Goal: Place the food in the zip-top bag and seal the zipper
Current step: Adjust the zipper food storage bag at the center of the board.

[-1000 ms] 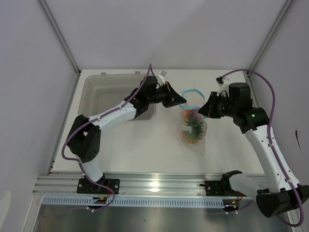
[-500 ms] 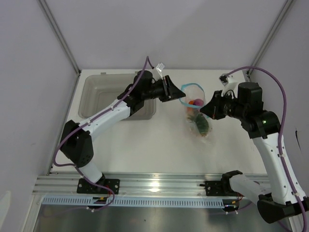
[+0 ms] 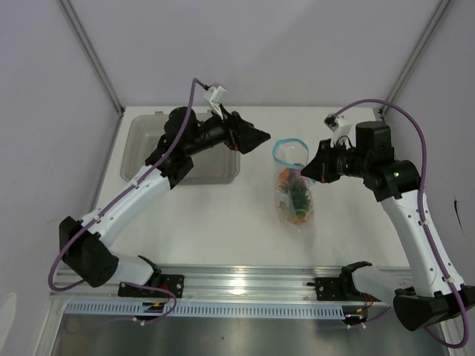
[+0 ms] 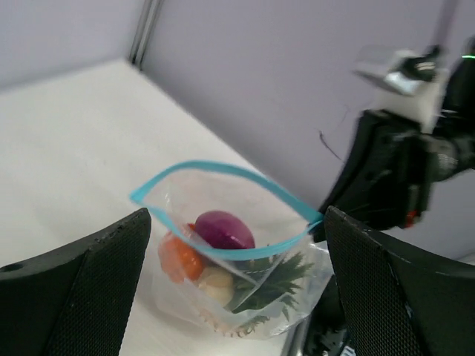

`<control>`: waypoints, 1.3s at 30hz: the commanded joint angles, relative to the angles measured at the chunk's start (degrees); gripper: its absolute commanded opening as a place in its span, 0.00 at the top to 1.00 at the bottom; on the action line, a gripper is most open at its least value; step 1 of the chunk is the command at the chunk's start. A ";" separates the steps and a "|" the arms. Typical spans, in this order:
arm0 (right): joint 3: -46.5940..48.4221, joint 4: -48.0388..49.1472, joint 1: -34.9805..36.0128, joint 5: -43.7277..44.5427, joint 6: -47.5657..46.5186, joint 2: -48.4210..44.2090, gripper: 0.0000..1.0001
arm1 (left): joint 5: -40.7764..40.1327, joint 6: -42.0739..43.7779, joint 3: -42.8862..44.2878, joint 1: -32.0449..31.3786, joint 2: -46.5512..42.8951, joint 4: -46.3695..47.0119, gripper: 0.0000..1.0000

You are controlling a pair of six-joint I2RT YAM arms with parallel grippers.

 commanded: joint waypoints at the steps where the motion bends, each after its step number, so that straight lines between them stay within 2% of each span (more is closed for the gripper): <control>1: 3.56 -0.50 0.36 -2.80 -1.93 0.10 1.00 | 6.21 9.65 -0.83 -0.04 -4.00 8.16 0.00; 4: 4.62 -2.43 0.53 -6.39 -2.81 0.19 1.00 | 23.69 16.68 1.27 0.14 -2.77 15.10 0.01; 5: 5.06 -2.96 0.62 -7.45 -3.16 0.28 1.00 | 35.24 17.83 1.89 0.14 -1.29 16.86 0.00; 6: 5.15 -3.48 0.80 -8.68 -3.43 0.28 1.00 | 38.84 18.88 3.29 0.23 -0.75 18.53 0.01; 10: 4.80 -4.80 3.77 -13.87 -4.13 0.45 1.00 | 49.22 24.59 6.28 0.67 2.06 15.04 0.00; 13: 4.27 -6.65 7.20 -13.79 -4.83 1.15 1.00 | 54.07 26.89 9.44 0.76 4.08 12.66 0.00; 15: 3.57 -7.09 8.61 -15.19 -4.75 1.68 1.00 | 56.35 25.67 9.28 0.58 5.13 14.40 0.01; 17: 3.13 -7.09 10.54 -16.69 -4.66 2.38 1.00 | 58.72 22.61 8.84 0.58 6.02 21.59 0.00; 18: 3.13 -7.18 11.08 -16.69 -4.57 2.65 1.00 | 61.52 16.32 7.71 0.49 6.54 25.71 0.01; 19: 3.04 -7.01 11.43 -16.17 -4.57 2.82 1.00 | 63.03 11.13 7.17 0.49 8.11 38.72 0.01; 20: 3.04 -6.83 11.61 -15.82 -4.22 2.83 1.00 | 64.43 -3.54 6.73 0.49 9.52 48.16 0.00; 21: 2.87 -5.87 11.61 -15.64 -3.96 2.57 1.00 | 65.58 -13.18 6.64 0.41 11.28 59.56 0.00; 22: 2.87 -5.60 11.61 -16.25 -3.96 2.65 1.00 | 66.63 -24.84 7.60 0.32 16.77 72.47 0.01; 23: 3.04 -5.34 11.61 -16.95 -3.96 2.74 1.00 | 67.60 -41.32 9.52 0.32 19.87 85.82 0.00; 24: 3.04 -4.64 11.78 -17.48 -3.78 3.00 1.00 | 68.66 -45.49 16.41 -0.55 22.60 86.30 0.00; 26: 3.65 -4.19 11.87 -17.57 -3.78 3.61 1.00 | 71.82 -55.40 20.94 -1.70 29.62 86.31 0.01; 27: 4.00 -4.19 11.96 -17.40 -4.13 3.88 1.00 | 72.18 -56.85 21.92 -2.49 30.97 86.40 0.00; 28: 4.36 -4.37 11.96 -17.13 -4.39 4.32 1.00 | 71.31 -56.26 21.41 -2.76 31.24 86.31 0.01; 29: 5.06 -4.63 11.96 -16.61 -4.66 4.93 1.00 | 70.26 -49.12 16.27 -2.76 28.02 86.40 0.00; 30: 5.24 -5.07 11.96 -16.08 -4.75 5.11 1.00 | 69.12 -44.96 13.44 -2.67 25.47 86.14 0.00; 31: 5.50 -5.42 11.96 -15.82 -5.27 5.29 1.00 | 67.28 -41.09 6.36 -2.15 23.36 86.22 0.00; 32: 5.59 -5.60 12.05 -15.73 -5.36 5.29 1.00 | 62.13 -36.87 4.81 -1.54 21.51 86.22 0.01; 39: 6.12 -4.72 11.78 -12.56 -5.36 4.85 1.00 | 62.43 -35.87 2.96 -0.56 17.89 86.13 0.00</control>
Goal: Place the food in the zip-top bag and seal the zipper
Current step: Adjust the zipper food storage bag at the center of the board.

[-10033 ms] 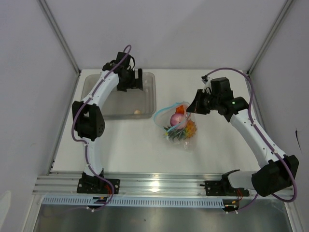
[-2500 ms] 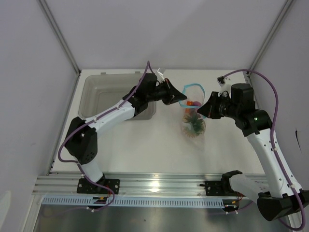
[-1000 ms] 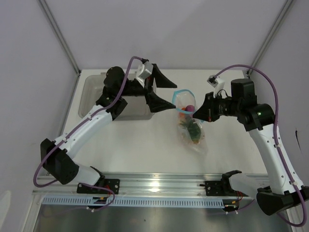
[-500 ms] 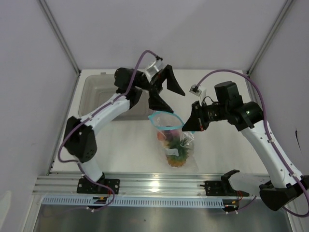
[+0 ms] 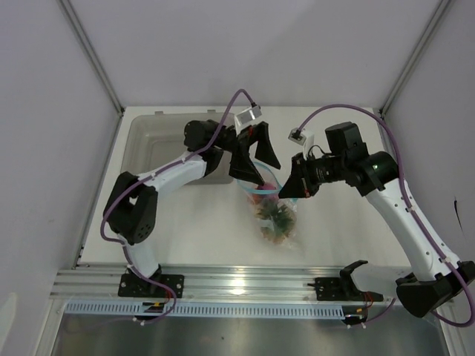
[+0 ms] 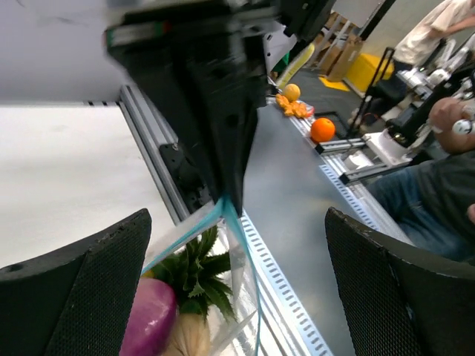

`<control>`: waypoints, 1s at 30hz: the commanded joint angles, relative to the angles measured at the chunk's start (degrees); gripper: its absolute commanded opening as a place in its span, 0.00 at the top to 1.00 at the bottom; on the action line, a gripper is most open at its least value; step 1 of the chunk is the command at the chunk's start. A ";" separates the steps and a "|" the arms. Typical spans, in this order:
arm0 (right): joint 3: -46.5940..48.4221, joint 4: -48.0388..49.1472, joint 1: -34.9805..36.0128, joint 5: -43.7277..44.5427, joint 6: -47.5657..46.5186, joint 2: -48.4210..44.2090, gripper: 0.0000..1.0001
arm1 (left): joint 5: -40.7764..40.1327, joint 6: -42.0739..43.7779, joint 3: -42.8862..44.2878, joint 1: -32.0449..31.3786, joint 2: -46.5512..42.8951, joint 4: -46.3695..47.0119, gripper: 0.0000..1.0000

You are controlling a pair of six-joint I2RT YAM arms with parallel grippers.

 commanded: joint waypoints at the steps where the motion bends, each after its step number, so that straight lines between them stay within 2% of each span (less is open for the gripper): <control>1: 3.25 2.25 0.07 0.25 -0.88 -0.77 1.00 | 4.00 4.52 -0.90 0.25 -5.26 20.30 0.01; 3: 3.34 1.82 -0.02 0.25 -1.06 -0.33 1.00 | 3.39 5.94 -3.01 0.42 -6.66 20.21 0.00; 5: 3.34 1.46 -0.02 1.21 -1.15 0.11 1.00 | 2.86 12.94 -5.19 0.60 -8.24 13.91 0.01; 6: 3.52 1.29 -0.02 1.39 -1.06 0.37 1.00 | -1.14 17.24 -6.34 1.03 -11.56 9.53 0.01; 8: 3.43 1.11 -0.02 1.91 -1.06 0.29 1.00 | -7.22 43.97 -8.10 1.39 -16.66 -21.65 0.01; 9: 3.43 1.28 -0.02 2.18 -1.06 0.20 1.00 | -18.73 56.18 -6.89 0.69 -19.30 -37.72 0.01; 10: 3.43 1.29 -0.02 2.35 -1.15 0.02 1.00 | -24.50 74.40 -3.49 -1.40 -22.20 -50.93 0.01; 11: 3.43 1.29 -0.02 2.27 -1.06 0.02 1.00 | -26.82 76.50 -2.32 -1.51 -22.23 -59.77 0.00; 14: 3.78 1.55 -0.02 1.66 -1.06 0.29 1.00 | -23.43 70.99 -2.57 0.68 -21.52 -54.43 0.01; 18: 4.22 1.90 0.51 0.42 -0.71 0.90 1.00 | -19.30 74.05 -6.61 0.34 -23.01 -52.57 0.00; 19: 4.31 1.90 0.60 0.25 -0.79 0.99 1.00 | -19.11 77.37 -8.27 -0.28 -23.37 -53.26 0.00; 23: 4.66 1.38 1.82 -0.28 -1.06 1.17 1.00 | -19.12 87.93 -3.92 -1.86 -22.41 -66.25 0.00; 27: 5.54 0.85 2.97 0.24 -1.23 1.34 1.00 | -12.88 90.49 -0.12 -2.13 -19.16 -73.63 0.01; 30: 6.24 0.58 2.97 0.34 -1.15 1.34 1.00 | -11.21 94.00 1.64 -2.56 -18.10 -79.61 0.01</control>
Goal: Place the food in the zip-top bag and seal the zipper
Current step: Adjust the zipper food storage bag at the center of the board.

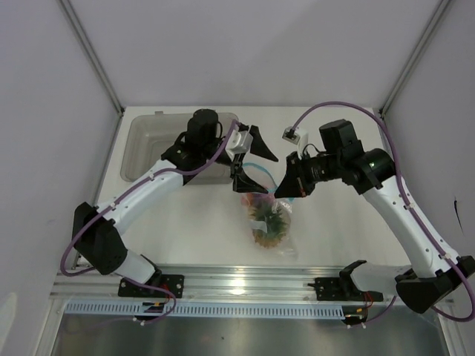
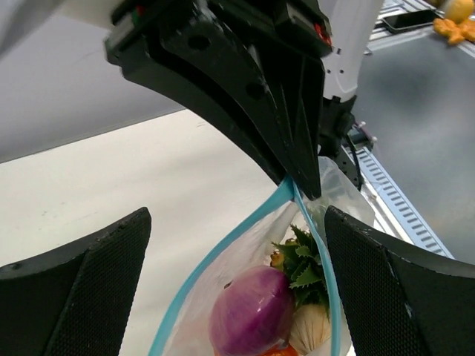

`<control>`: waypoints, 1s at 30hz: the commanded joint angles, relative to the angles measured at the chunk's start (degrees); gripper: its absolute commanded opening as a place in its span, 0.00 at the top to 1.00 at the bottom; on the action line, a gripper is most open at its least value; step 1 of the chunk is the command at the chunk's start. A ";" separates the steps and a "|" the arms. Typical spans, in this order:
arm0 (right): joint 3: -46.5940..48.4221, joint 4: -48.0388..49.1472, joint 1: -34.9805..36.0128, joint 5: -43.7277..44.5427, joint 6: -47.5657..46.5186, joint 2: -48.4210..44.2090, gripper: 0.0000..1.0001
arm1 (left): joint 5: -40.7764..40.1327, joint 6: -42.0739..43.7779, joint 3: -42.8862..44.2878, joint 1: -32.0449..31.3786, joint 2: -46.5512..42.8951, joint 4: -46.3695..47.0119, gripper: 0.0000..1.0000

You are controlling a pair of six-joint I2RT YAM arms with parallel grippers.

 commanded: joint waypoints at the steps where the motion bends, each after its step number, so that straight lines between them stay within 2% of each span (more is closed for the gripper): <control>1: 4.27 0.85 0.28 -1.89 -0.95 -0.28 1.00 | 5.28 9.09 4.07 -0.93 1.35 -9.94 0.01; 4: 5.59 0.15 0.37 -3.30 -0.95 0.07 1.00 | 7.83 12.78 6.70 -1.72 3.81 -15.21 0.00; 5: 5.86 -0.12 0.37 -3.48 -2.52 0.16 1.00 | 8.26 14.19 7.49 -1.89 4.52 -20.63 0.01; 8: 7.00 -2.05 0.37 -3.92 -3.84 0.69 1.00 | 10.29 18.67 10.84 -2.33 6.89 -28.65 0.04; 12: 7.09 -2.76 0.46 -4.10 -4.29 0.52 1.00 | 8.80 21.06 12.59 -3.30 7.86 -32.37 0.11; 14: 6.92 -2.76 0.37 -3.40 -4.20 0.25 1.00 | 7.57 20.71 13.30 -3.21 7.95 -33.07 0.22; 15: 6.74 -2.76 0.46 -2.87 -4.11 0.08 1.00 | 6.17 20.44 13.48 -3.13 7.86 -32.99 0.32; 16: 6.39 -2.76 0.46 -2.17 -4.03 -0.36 1.00 | 5.55 20.27 13.57 -3.04 7.69 -32.99 0.33; 17: 6.21 -2.85 0.37 -0.77 -3.85 -0.54 1.00 | 5.02 18.61 13.57 -2.86 7.51 -32.64 0.39; 19: 5.69 -2.41 0.37 0.82 -3.50 -1.06 1.00 | 4.40 16.94 13.65 -2.25 7.34 -31.06 0.57; 23: 3.76 -1.53 0.37 5.12 -2.71 -0.98 1.00 | 1.33 13.42 14.71 -1.98 7.42 -30.26 0.83; 24: 2.71 -1.18 0.46 6.09 -2.53 -0.98 1.00 | 0.89 13.06 15.58 -1.98 7.95 -31.31 0.99; 29: 0.15 0.14 0.28 9.17 -1.57 -0.98 1.00 | 1.07 11.84 17.26 -2.07 9.44 -33.00 1.00; 30: 0.06 0.66 0.28 10.31 -1.48 -0.98 0.86 | -1.38 10.52 17.17 -1.98 9.53 -32.12 0.99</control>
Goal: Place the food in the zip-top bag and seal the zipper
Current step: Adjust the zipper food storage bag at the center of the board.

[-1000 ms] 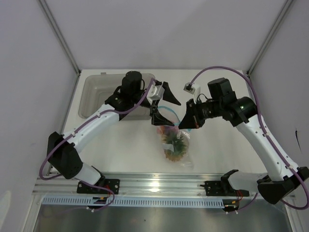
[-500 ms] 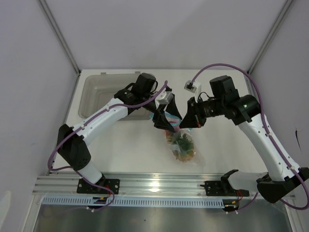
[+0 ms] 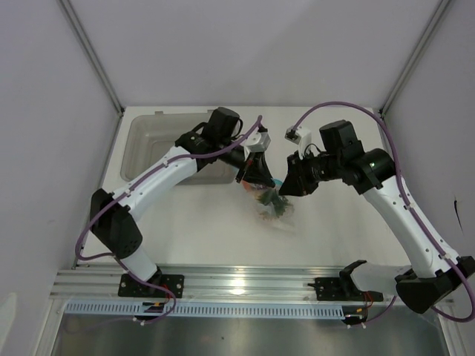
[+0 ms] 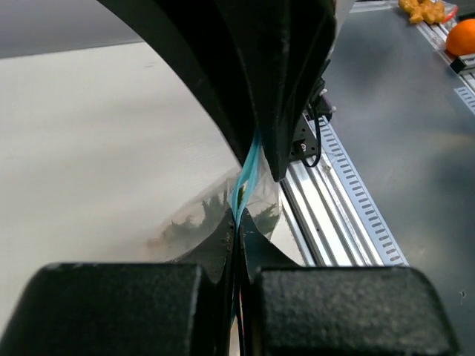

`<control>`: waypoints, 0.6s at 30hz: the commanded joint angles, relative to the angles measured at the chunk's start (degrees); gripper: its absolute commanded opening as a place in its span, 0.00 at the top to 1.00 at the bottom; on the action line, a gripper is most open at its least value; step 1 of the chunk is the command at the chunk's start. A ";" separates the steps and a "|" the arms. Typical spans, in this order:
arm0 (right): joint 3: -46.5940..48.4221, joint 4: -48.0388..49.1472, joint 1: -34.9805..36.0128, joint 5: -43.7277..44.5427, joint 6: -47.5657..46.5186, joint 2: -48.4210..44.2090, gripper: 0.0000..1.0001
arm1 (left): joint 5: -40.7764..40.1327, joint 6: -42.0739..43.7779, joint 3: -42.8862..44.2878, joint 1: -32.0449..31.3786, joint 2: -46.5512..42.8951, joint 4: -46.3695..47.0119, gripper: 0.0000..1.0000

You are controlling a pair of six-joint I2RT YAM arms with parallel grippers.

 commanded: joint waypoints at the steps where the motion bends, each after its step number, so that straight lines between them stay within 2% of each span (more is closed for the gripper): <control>1: -0.77 2.61 0.19 6.74 0.86 -1.11 0.75 | -2.57 -3.69 3.07 0.18 0.33 1.61 0.99; 3: -1.38 4.10 -0.07 8.61 3.32 -1.63 0.55 | -5.29 -8.43 2.90 0.18 0.42 4.77 0.99; 8: -7.34 10.94 -1.12 14.76 6.48 -7.08 0.44 | -7.24 -22.21 3.86 0.18 1.73 9.78 1.00; 11: -11.22 15.35 -5.07 12.49 8.42 -10.86 0.43 | -7.68 -30.75 1.59 0.18 1.13 15.49 1.00; 13: -13.15 17.63 -8.32 10.47 9.21 -12.79 0.44 | -8.12 -33.40 -0.86 0.09 0.60 19.45 0.99; 16: -17.46 22.82 -12.80 2.48 9.30 -16.48 0.50 | -6.46 -37.62 -3.25 0.09 -0.28 24.46 1.00; 18: -20.35 26.42 -14.47 -2.78 9.30 -18.33 0.58 | -6.10 -39.38 -4.22 0.09 -0.63 25.78 0.99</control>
